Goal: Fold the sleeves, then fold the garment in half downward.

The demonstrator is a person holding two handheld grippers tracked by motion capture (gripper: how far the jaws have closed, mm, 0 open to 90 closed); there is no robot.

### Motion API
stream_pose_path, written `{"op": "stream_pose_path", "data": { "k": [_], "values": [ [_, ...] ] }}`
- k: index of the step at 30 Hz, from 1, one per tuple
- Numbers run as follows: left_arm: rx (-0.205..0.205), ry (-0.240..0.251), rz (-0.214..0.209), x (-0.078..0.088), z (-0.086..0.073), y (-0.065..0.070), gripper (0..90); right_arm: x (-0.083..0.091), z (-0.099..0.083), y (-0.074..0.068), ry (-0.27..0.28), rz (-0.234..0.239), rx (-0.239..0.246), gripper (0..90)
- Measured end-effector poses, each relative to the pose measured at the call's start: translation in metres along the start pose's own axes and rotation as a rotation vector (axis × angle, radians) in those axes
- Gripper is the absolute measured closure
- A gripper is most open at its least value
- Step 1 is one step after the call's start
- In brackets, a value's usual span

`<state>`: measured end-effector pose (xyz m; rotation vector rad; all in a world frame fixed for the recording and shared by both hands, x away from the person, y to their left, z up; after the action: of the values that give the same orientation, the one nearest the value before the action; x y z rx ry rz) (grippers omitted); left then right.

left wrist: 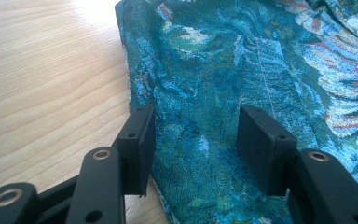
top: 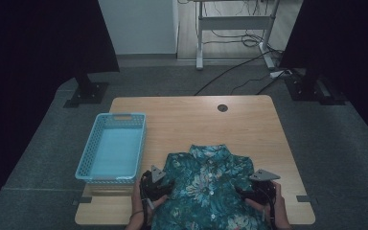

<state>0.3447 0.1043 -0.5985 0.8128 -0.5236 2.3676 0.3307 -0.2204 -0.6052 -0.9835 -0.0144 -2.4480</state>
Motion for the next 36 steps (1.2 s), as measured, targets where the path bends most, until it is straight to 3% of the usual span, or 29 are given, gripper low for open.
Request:
{"op": "stream_pose_path", "data": {
  "k": [9, 15, 23, 28, 36],
  "values": [
    [0.005, -0.001, 0.005, 0.0, 0.0, 0.001, 45.8, 0.0, 0.0, 0.0, -0.01, 0.012, 0.013, 22.6],
    [0.004, -0.019, -0.007, -0.001, 0.003, 0.003, 39.3, 0.0, 0.0, 0.001, -0.01, 0.019, 0.018, 22.6],
    [0.035, 0.039, -0.034, 0.006, 0.017, -0.001, 37.8, 0.0, 0.0, 0.002, -0.012, 0.026, 0.024, 22.7],
    [0.031, 0.05, -0.04, 0.006, 0.026, 0.003, 37.0, 0.0, 0.0, 0.001, -0.012, 0.024, 0.023, 22.7],
    [0.041, 0.027, -0.047, -0.013, 0.041, -0.004, 35.5, 0.001, 0.0, 0.002, -0.011, 0.026, 0.025, 22.7]
  ]
}}
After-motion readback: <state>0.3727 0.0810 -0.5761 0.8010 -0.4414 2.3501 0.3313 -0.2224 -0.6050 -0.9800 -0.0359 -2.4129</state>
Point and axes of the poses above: each handheld gripper's, and its own axes: x roughly backward along the jaws, z roughly out of its top, y roughly to its right, the point moved 7 cm from there along -x, roughly forward along the jaws, and after that the axes turned 12 degrees about -x, right-handed, at the moved point
